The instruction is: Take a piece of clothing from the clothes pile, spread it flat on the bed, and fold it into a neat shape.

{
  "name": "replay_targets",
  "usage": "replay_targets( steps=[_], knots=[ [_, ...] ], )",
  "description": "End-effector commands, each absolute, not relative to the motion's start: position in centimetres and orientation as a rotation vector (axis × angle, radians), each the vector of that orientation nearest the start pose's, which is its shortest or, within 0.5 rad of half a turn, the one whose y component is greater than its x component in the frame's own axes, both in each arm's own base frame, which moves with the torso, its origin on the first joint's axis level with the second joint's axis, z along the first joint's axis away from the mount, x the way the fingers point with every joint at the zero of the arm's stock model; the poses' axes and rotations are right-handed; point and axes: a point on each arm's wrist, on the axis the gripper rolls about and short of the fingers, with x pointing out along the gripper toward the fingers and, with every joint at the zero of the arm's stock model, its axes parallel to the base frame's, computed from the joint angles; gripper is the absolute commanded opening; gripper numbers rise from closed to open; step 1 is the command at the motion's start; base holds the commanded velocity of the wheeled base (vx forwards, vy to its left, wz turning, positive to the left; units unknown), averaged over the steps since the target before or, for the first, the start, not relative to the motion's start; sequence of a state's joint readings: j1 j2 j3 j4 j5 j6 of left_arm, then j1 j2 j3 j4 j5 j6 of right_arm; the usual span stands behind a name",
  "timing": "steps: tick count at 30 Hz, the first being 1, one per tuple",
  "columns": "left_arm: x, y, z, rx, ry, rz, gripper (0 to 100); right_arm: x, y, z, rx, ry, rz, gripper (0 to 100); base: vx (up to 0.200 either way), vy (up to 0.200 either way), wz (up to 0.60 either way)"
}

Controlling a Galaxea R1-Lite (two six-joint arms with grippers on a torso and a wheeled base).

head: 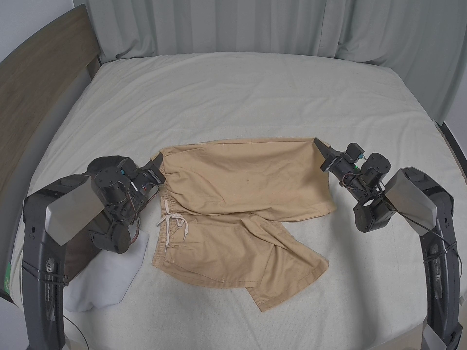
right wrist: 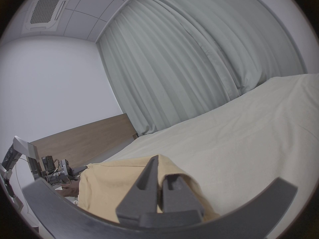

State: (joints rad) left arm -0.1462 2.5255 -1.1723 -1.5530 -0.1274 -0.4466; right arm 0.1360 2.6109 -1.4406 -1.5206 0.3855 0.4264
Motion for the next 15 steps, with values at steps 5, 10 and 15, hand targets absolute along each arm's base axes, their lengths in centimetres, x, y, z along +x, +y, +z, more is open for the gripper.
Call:
replay_targets(
  steps=[5,10,15],
  knots=[
    [45.12,-7.00,3.57,-0.458,-0.122,-0.320,0,49.15,7.30,5.32,0.361,-0.232,0.574,100,0.000,0.000,0.00],
    [45.07,-7.30,3.57,-0.476,-0.116,-0.338,100,49.21,7.07,5.19,0.360,-0.241,0.568,100,0.000,0.000,0.00],
    [45.07,-7.78,3.70,-0.506,-0.116,-0.343,100,48.72,7.38,5.29,0.360,-0.241,0.574,100,0.000,0.000,0.00]
  ],
)
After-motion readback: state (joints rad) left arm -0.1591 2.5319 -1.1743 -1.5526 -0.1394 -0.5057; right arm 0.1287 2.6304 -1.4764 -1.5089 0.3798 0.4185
